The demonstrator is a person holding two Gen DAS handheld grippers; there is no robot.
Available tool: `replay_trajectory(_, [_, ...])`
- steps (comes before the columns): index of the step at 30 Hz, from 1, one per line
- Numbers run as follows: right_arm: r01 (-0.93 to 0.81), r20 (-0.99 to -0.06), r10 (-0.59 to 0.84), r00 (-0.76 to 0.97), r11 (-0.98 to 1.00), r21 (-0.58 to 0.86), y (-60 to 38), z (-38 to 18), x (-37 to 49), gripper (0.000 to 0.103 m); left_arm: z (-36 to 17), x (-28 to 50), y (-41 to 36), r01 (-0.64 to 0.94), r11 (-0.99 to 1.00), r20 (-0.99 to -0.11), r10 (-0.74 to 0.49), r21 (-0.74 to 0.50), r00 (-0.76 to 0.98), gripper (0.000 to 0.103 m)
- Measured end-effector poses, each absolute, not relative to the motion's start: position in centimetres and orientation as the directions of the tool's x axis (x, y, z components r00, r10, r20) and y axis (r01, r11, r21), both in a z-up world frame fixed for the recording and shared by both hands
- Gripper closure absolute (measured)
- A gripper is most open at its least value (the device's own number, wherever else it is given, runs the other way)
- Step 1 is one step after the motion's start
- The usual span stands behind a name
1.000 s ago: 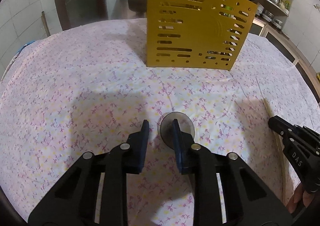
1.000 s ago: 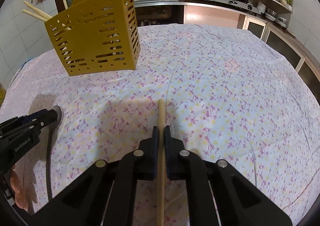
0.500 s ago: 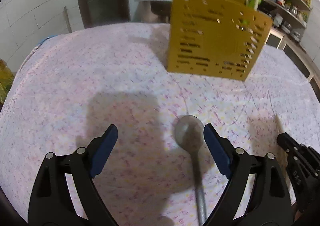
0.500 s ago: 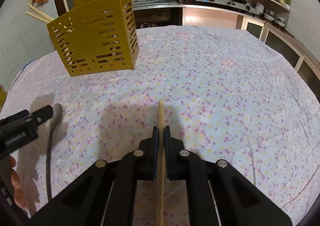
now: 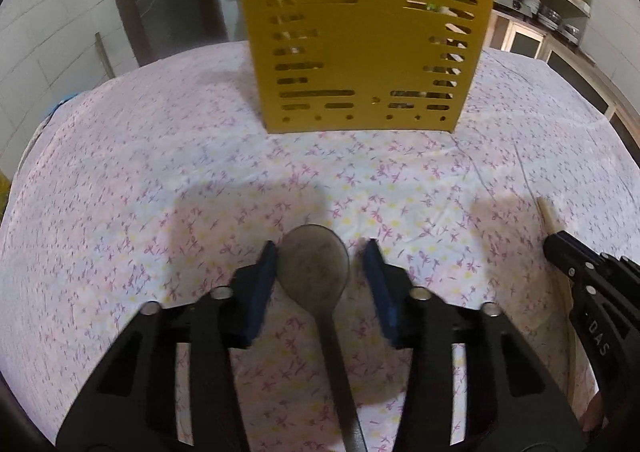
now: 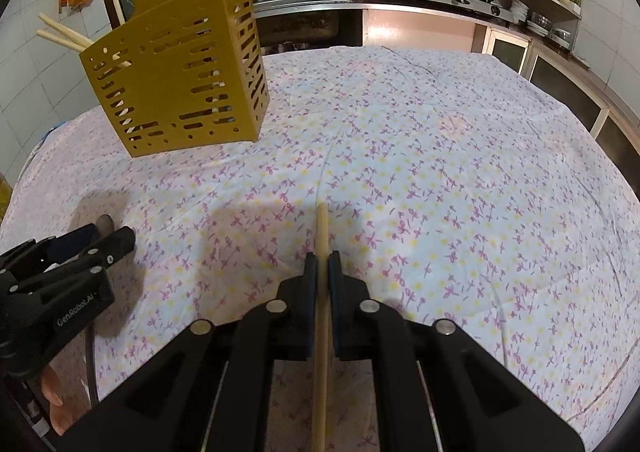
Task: Organize utensils
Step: 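Close the left tool on the grey spoon while the right holds its chopstick, then lift and carry the grey spoon and chopstick over the yellow holder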
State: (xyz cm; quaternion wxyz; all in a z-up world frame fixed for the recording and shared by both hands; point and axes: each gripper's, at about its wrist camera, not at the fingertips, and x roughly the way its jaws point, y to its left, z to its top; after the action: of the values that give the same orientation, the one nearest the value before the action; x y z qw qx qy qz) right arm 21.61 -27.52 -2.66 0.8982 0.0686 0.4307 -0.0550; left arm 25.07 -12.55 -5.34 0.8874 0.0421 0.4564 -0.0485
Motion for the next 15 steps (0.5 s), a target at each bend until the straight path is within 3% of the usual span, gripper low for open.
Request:
replay_trajectory(10, [0.160, -0.760, -0.035, 0.649, 0.983, 0.091, -27.4, -1.8, 20.4, 0.097, -4.3, 24.5, -12.6, 0.145, 0.989, -0.792, -0.064, 0.031, 0.608, 0.068])
replay_trajectory(15, [0.147, -0.690, -0.015, 0.724, 0.980, 0.133, -27.0, 0.6, 18.5, 0.097, -2.0, 22.8, -11.6, 0.144, 0.989, -0.735, -0.070, 0.038, 0.674, 0.068])
